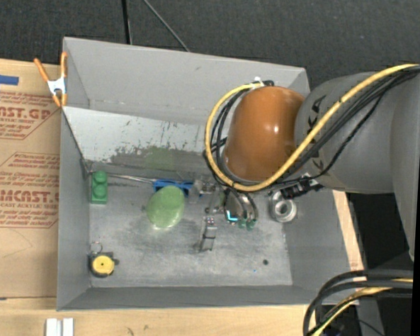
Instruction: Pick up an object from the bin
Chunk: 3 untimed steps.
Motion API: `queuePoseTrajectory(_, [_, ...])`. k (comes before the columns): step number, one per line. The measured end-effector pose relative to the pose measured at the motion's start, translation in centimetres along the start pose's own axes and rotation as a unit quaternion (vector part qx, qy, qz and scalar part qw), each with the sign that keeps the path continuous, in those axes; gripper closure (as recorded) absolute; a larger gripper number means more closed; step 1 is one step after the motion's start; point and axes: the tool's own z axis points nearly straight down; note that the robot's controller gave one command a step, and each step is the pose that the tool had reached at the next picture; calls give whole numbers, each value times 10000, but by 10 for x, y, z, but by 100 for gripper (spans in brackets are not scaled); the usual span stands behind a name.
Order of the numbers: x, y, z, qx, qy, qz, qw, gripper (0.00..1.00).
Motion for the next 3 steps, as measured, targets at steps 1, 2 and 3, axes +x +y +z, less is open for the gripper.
queuePoseTrajectory(1, [-51,18,94,6,-46,-1549,9879,0])
queuePoseTrajectory(2, [-32,91,72,-21,-54,-1476,9890,0])
queuePoseTrajectory(3, [-53,137,98,17,-56,-2638,9646,0])
